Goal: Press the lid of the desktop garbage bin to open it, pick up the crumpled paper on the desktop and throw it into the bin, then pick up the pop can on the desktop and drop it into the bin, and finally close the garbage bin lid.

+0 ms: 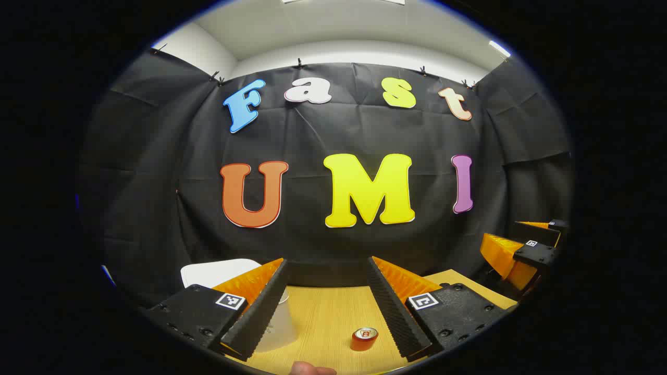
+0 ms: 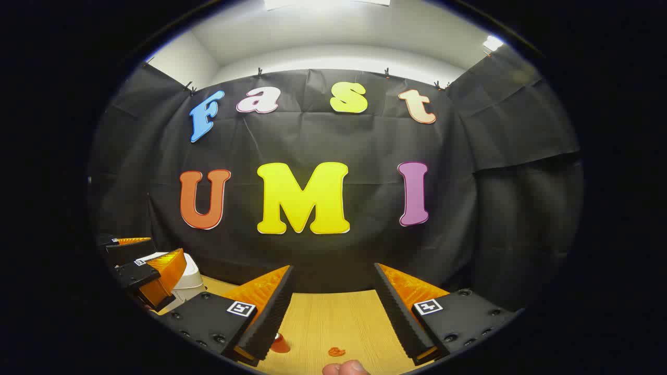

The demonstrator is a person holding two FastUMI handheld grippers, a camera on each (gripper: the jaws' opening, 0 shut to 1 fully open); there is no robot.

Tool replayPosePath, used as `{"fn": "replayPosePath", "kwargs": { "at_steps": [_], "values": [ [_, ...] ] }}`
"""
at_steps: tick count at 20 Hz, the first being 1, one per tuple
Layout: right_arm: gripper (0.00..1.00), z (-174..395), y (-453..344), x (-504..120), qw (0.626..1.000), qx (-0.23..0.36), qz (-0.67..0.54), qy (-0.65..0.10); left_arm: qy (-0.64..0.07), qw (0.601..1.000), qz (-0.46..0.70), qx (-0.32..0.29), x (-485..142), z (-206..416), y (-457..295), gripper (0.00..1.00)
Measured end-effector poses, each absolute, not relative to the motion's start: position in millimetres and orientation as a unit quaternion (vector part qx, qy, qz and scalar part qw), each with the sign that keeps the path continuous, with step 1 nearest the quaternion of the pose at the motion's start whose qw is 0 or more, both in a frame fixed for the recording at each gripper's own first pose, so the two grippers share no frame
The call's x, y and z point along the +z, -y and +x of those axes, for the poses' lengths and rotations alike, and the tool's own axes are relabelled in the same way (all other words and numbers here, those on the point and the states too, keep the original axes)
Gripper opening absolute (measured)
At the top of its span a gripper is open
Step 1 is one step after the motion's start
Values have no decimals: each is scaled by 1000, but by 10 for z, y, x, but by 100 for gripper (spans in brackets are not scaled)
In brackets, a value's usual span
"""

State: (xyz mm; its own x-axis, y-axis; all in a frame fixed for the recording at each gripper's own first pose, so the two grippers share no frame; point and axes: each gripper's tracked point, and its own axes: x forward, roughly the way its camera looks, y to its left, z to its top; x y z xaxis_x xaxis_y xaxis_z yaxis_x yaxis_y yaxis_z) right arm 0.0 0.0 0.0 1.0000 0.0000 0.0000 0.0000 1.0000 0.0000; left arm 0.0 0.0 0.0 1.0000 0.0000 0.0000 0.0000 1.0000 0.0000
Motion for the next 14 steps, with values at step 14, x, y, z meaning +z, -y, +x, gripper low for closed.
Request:
{"fn": "replayPosePath", "kwargs": {
  "at_steps": [14],
  "values": [
    [94, 65, 141, -68, 1000, -10, 5, -7, -10, 1000, 4, -1, -17, 89, 120, 98]
  ]
}}
